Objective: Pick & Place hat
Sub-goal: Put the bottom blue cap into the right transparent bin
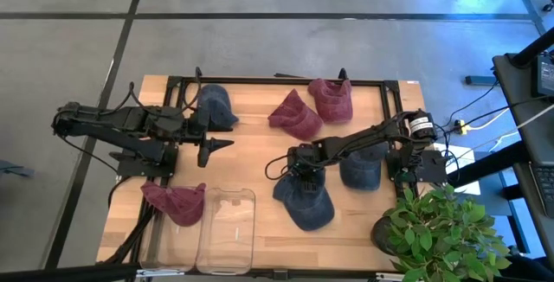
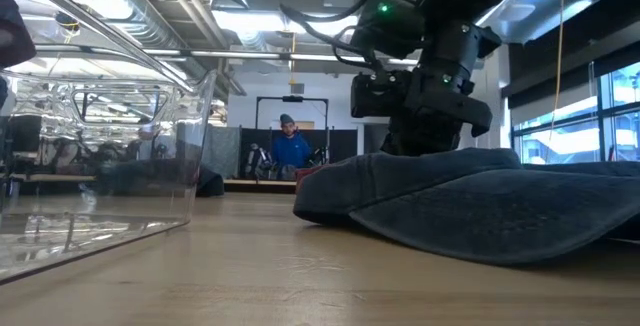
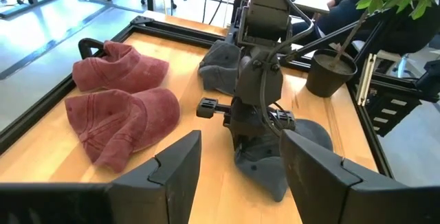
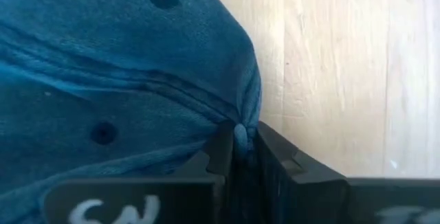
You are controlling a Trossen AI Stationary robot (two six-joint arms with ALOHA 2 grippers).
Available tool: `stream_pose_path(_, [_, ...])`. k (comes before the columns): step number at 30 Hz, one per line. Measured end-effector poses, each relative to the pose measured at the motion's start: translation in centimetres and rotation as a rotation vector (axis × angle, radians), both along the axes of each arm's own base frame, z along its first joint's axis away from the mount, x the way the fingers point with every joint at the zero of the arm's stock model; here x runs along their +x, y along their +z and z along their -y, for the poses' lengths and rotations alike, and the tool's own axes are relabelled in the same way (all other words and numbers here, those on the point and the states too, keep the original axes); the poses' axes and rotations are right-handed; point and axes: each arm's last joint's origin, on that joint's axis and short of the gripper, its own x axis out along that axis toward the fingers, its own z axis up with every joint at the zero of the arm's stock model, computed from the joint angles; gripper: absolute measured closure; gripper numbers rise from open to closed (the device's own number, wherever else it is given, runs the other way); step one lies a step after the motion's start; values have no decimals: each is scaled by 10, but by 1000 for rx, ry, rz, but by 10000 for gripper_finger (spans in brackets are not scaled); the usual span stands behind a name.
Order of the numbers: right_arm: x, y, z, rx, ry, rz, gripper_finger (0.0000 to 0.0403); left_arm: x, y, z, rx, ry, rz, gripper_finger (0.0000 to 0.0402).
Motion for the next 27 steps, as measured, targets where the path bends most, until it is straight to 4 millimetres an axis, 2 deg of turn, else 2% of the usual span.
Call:
stream_pose_path(4, [-2,7,0,1,-24,20,361,0,0,0,0,0,1,206])
stream_pose_path(15, [-9,52,2,8,-88,157,361,0,1,0,-3,1,8,206])
stream_pose_path(22, [-23,95,4,-1,-134,284,361,1,2,0,-5,1,20,205])
stream_pose_path(27, [-39,129,8,-33,-183,403,361,3,8,0,-80,41,102,207])
